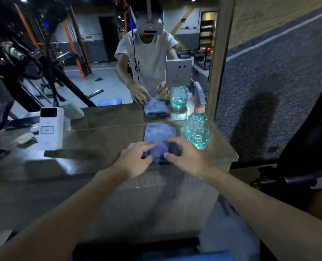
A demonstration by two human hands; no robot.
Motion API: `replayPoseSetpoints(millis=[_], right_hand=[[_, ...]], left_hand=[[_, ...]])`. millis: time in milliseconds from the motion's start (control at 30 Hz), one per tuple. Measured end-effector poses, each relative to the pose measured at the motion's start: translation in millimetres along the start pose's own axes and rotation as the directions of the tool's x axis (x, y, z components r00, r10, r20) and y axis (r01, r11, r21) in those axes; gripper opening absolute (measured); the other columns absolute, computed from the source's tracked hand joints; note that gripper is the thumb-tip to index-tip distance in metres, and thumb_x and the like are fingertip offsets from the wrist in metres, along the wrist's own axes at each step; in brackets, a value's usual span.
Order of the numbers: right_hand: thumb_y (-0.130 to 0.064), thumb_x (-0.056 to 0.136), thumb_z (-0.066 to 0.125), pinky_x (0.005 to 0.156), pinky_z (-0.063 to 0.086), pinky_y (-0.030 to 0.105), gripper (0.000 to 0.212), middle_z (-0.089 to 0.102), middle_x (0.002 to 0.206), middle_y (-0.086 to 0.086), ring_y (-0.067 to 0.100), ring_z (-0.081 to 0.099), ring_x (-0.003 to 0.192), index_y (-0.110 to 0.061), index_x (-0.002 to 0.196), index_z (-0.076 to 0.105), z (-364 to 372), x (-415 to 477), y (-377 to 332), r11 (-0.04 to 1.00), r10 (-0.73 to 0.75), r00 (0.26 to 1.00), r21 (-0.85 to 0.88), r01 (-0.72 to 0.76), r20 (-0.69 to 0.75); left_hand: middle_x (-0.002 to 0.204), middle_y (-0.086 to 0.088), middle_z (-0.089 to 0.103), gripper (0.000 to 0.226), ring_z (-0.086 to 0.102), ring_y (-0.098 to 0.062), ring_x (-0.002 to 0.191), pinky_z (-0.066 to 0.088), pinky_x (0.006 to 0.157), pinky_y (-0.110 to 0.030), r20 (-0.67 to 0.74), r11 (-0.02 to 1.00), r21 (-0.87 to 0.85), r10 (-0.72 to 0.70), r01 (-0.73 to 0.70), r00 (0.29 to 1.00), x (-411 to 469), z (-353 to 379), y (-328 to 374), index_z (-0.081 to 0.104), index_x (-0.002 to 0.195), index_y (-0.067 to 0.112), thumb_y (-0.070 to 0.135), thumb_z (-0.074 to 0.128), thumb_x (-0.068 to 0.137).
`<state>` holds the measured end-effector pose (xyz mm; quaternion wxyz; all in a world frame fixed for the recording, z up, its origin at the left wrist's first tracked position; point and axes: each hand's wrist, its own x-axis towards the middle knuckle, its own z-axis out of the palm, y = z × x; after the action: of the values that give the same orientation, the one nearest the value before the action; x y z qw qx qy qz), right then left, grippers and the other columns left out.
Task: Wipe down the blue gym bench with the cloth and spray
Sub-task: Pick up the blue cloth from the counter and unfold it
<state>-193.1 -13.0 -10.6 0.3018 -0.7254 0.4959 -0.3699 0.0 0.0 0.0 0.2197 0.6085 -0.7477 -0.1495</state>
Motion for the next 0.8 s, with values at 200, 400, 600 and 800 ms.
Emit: replayPoseSetpoints(millis=[200,400,600,800], right_hand=[[-0.017,0.069,0.076,0.098,0.043,0.044,0.065,0.058,0.122,0.011,0.033,0.053,0.114,-0.01,0.13,0.057,12,0,16,0.921,-0.162,0.982,-0.342,0.185,0.095],[-0.012,0.082,0.065,0.071,0.045,0.042,0.006,0.056,0.08,0.003,0.028,0.054,0.078,-0.015,0.081,0.06,10,-10,-3,0.833,-0.367,0.93,-0.436,0.341,0.026],[-0.016,0.092,0.061,0.067,0.043,0.028,0.007,0.064,0.08,0.001,0.016,0.056,0.073,-0.01,0.091,0.059,-19,-49,-46,0.961,-0.266,0.953,-0.112,0.252,-0.143],[-0.018,0.09,0.068,0.058,0.042,0.014,0.014,0.064,0.072,-0.003,-0.002,0.054,0.061,-0.005,0.088,0.067,-46,-94,-60,0.964,0.02,0.958,0.261,0.057,-0.285]], left_hand=[[0.13,0.001,0.061,0.079,0.054,-0.02,0.123,0.038,0.105,-0.037,0.018,0.998,0.041,0.042,-0.043,0.999,-12,5,-7,0.052,0.141,0.023,0.048,0.048,0.067],[0.113,0.012,0.05,0.086,0.047,-0.013,0.109,0.034,0.093,-0.034,-0.096,0.991,0.035,0.132,-0.129,0.987,-39,13,-8,0.05,0.135,0.027,0.065,0.056,0.059],[0.103,0.009,0.066,0.021,0.063,-0.004,0.094,0.046,0.082,-0.019,-0.372,0.867,-0.404,0.135,-0.291,0.918,-63,1,34,0.061,0.112,0.016,0.021,0.063,0.092],[0.095,0.003,0.07,0.015,0.065,0.002,0.083,0.049,0.074,-0.019,-0.261,0.723,-0.677,-0.065,-0.135,0.963,-91,-1,86,0.065,0.101,0.02,0.012,0.053,0.1]])
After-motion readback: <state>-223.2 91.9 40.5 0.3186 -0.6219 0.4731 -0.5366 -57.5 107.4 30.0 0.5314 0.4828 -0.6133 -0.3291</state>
